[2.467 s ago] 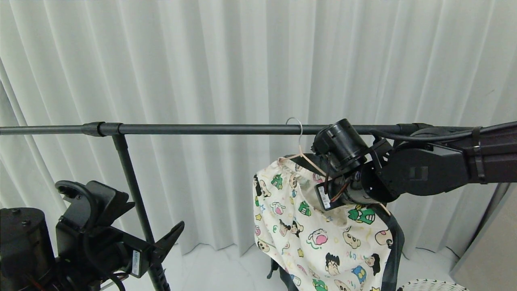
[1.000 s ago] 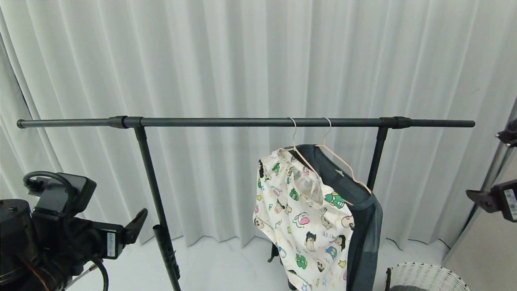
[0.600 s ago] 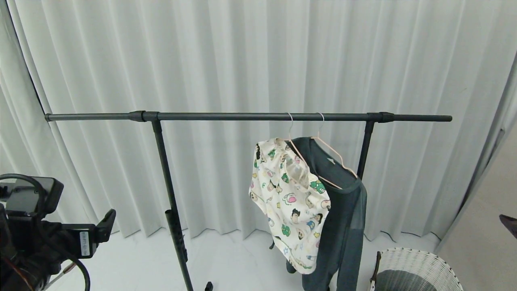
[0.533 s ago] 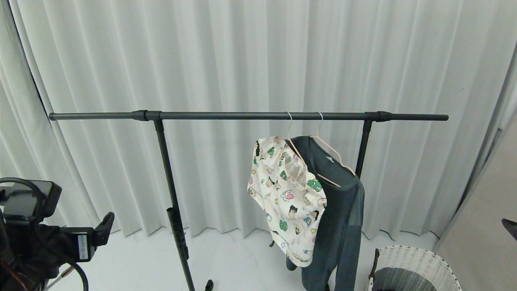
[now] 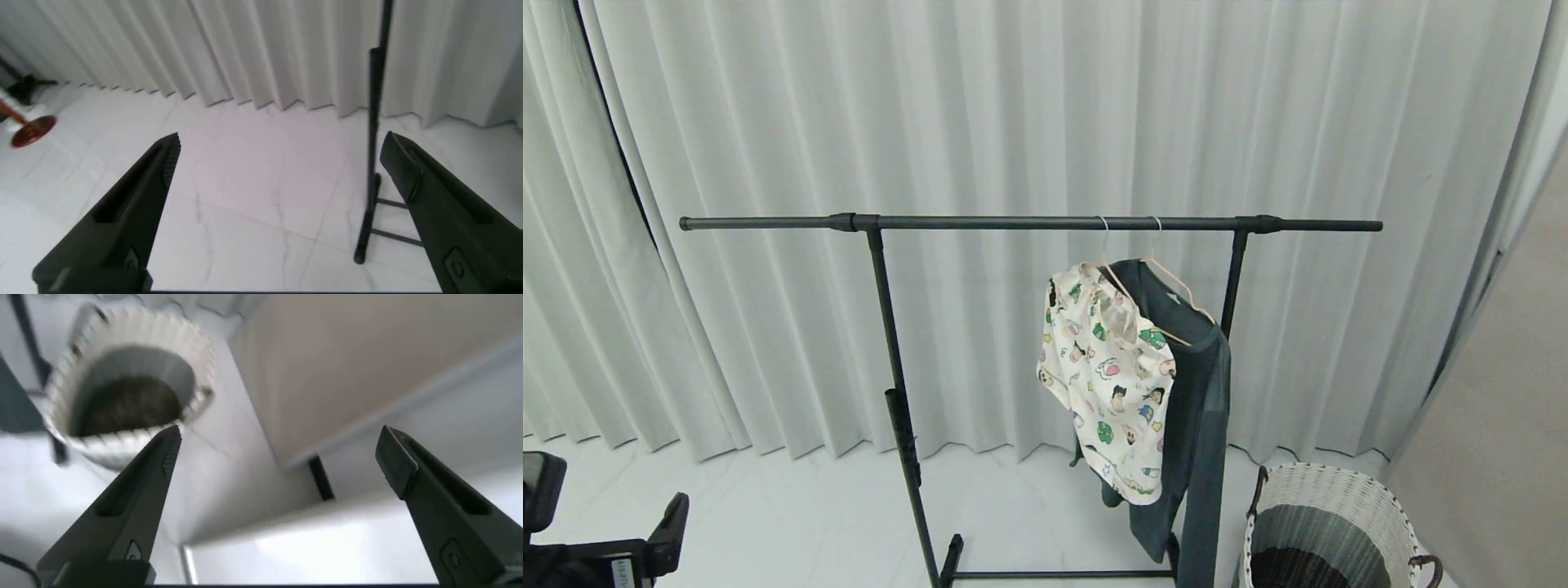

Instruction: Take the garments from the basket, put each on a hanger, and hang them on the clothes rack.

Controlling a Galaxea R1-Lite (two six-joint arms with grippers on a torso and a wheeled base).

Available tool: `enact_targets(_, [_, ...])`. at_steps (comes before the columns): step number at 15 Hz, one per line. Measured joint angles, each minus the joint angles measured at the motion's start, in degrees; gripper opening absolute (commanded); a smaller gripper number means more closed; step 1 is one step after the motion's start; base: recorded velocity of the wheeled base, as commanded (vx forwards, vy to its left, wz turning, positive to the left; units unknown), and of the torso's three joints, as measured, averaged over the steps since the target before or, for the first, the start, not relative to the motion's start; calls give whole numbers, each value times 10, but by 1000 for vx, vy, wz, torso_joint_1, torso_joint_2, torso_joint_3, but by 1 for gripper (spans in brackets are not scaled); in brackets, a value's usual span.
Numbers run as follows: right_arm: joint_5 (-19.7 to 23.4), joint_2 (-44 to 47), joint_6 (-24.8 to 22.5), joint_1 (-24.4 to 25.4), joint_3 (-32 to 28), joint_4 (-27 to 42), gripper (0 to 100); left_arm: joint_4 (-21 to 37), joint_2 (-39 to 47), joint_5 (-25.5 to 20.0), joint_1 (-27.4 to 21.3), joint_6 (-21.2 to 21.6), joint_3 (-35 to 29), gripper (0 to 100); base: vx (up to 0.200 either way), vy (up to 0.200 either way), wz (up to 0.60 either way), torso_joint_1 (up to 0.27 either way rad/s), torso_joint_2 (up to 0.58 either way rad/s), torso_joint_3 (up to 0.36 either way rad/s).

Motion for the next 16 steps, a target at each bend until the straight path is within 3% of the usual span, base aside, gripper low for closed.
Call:
enact_targets(4, [0,-83,-40,-54,65,1,100,0,-30,45,30,-2,2,100,0,0,0,0,0,0])
enact_targets(8, [5,-148,-47,-86,108,1,100,9,-53,56,78,-3,2,100,0,0,0,0,0,0])
enact_targets(11, [3,-203,-47,-88,137,1,100,83,-116,82,120,-1,2,100,0,0,0,0,0,0])
enact_targets(16, [3,-286,-46,-104,166,0,100,231,-308,87,198,0,2,100,0,0,0,0,0,0])
